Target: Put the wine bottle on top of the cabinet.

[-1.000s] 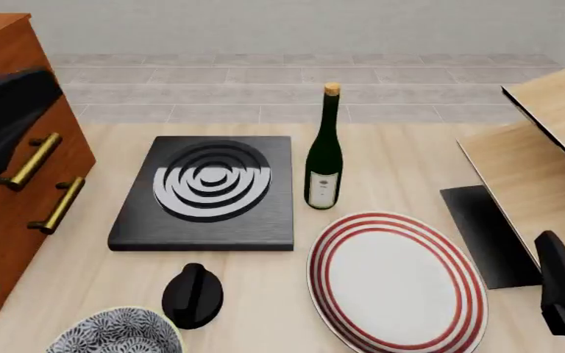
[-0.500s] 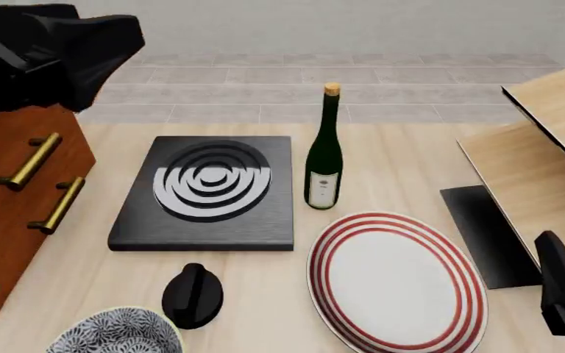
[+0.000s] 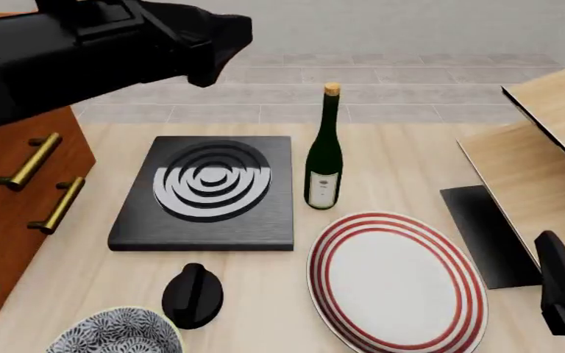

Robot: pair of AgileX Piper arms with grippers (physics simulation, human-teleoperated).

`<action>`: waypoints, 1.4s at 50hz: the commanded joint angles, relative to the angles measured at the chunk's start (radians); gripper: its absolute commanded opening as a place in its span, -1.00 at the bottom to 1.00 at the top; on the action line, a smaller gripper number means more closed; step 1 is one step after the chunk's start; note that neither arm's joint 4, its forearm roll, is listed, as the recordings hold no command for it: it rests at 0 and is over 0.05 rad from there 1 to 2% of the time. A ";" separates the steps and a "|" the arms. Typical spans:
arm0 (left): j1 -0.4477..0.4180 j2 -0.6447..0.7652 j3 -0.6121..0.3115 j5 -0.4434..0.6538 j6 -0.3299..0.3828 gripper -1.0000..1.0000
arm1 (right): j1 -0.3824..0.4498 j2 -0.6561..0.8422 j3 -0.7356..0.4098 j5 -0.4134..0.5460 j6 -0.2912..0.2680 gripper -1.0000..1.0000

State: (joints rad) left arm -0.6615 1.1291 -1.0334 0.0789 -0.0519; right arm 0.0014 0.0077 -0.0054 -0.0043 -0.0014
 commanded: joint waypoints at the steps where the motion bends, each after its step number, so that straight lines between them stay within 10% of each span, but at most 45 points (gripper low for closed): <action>1: -0.014 0.111 -0.066 -0.017 -0.009 1.00 | 0.000 0.003 0.000 -0.002 0.001 1.00; 70: -0.010 0.476 -0.255 -0.015 0.065 1.00 | 0.001 0.006 0.002 -0.007 0.001 1.00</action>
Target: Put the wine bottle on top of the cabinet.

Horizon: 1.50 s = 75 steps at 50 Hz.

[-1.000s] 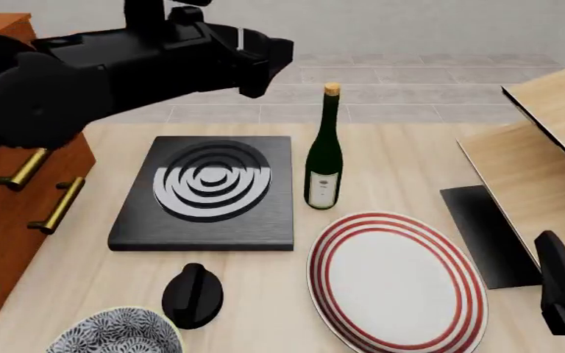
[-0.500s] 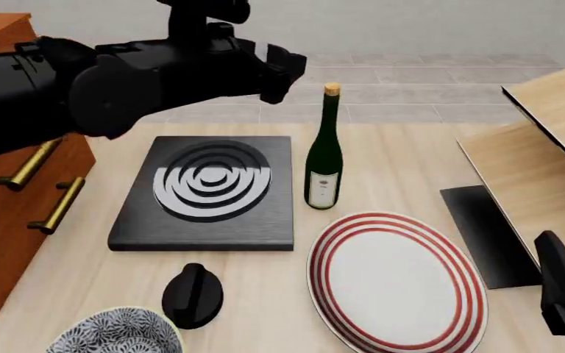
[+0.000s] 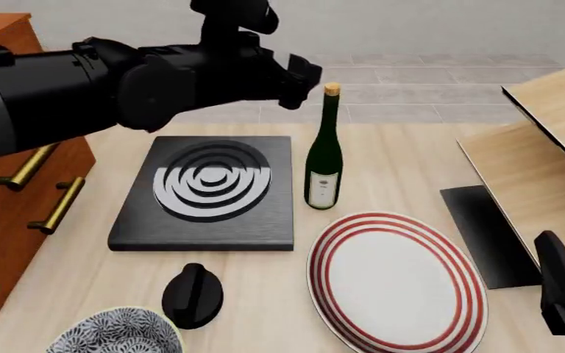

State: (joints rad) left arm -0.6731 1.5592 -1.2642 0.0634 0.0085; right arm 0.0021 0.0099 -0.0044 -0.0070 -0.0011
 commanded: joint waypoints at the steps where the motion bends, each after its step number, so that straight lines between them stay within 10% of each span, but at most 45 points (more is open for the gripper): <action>1: 0.008 0.051 -0.027 0.001 -0.027 1.00 | 0.000 0.004 0.001 -0.005 0.000 1.00; 46: 0.003 0.263 -0.283 0.110 -0.020 1.00 | 0.001 -0.003 0.000 0.003 0.000 1.00; 75: -0.023 0.352 -0.295 0.087 -0.013 1.00 | 0.001 -0.002 -0.002 0.004 0.000 1.00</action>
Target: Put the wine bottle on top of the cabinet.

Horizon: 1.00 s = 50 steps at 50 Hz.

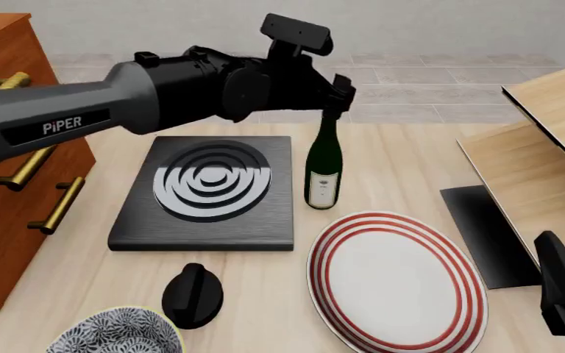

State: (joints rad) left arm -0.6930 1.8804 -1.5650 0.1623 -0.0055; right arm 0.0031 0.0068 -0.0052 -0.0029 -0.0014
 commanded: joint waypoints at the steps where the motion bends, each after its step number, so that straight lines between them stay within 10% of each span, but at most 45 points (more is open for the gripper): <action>1: -0.003 0.034 0.006 -0.011 -0.002 1.00 | 0.000 0.002 0.000 -0.002 0.000 1.00; 50: 0.014 0.133 -0.065 -0.019 0.024 1.00 | 0.000 0.000 0.001 -0.001 0.000 1.00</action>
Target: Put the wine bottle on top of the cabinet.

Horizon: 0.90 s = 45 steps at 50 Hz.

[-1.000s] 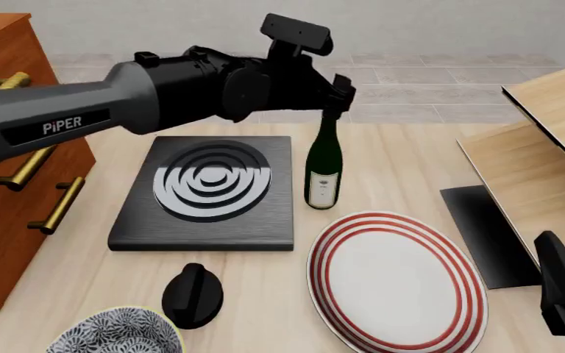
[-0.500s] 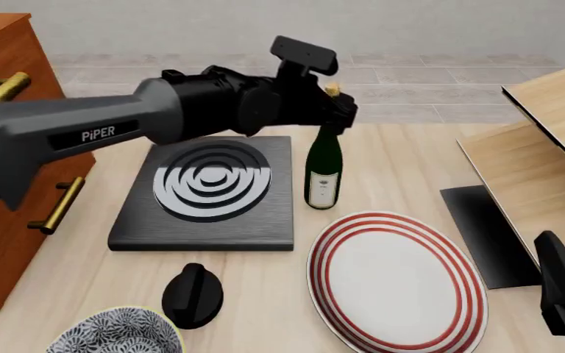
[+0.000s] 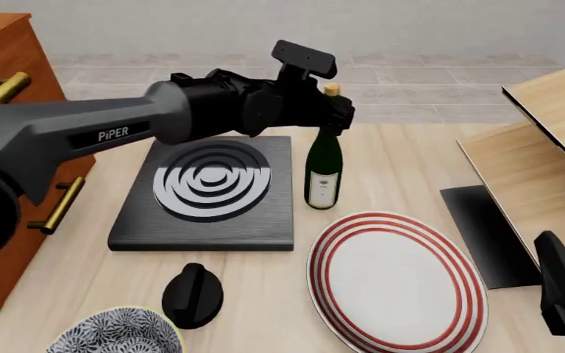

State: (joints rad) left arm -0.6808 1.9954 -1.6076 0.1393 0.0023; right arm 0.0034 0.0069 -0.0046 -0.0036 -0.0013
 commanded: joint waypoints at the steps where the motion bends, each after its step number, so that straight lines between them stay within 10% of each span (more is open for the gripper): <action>1: -0.001 0.018 -0.023 0.004 0.016 1.00 | 0.000 0.000 0.000 0.000 0.000 1.00; 13: -0.008 0.008 -0.026 -0.003 0.008 1.00 | 0.000 0.000 0.000 0.000 0.000 1.00; 14: -0.009 0.007 -0.028 -0.002 0.008 -1.00 | 0.000 0.000 0.000 0.000 0.000 1.00; 45: -0.045 -0.147 0.040 -0.016 0.011 -1.00 | 0.000 0.000 0.000 0.000 0.000 1.00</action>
State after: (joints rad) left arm -0.7104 1.9112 -1.5808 0.1290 0.0053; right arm 0.0034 0.0069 -0.0045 -0.0035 -0.0013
